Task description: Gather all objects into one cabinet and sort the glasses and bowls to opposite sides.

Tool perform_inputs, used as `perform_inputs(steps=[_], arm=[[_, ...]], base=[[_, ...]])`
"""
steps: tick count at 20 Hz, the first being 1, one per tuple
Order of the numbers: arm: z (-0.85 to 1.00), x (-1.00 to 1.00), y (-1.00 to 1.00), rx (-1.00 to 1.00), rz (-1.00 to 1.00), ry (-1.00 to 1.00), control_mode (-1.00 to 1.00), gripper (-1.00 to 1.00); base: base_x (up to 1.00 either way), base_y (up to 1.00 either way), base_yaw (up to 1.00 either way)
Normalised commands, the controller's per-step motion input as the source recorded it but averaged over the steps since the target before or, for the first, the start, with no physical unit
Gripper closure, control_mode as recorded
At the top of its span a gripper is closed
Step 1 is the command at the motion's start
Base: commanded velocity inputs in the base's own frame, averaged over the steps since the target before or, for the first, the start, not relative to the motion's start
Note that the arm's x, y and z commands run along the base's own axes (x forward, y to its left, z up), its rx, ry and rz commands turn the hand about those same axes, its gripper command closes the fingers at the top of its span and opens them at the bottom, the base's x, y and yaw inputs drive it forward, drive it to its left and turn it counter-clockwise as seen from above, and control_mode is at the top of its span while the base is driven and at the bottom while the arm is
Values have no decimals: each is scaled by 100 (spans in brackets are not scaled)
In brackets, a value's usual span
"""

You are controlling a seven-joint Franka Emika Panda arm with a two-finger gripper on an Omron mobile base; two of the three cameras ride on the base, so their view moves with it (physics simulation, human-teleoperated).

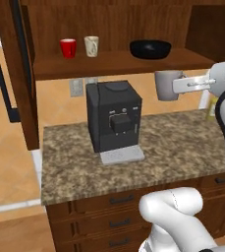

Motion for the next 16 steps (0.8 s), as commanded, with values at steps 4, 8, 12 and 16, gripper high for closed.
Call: perform_inputs(steps=[4, 8, 12, 16], arm=[[0, 0, 0, 0, 0, 0, 100, 100], [0, 0, 0, 0, 0, 0, 100, 100], [0, 0, 0, 0, 0, 0, 100, 100], [0, 0, 0, 0, 0, 0, 100, 100]], base=[[34, 6, 0], [19, 15, 0], [17, 18, 0], [4, 30, 2]])
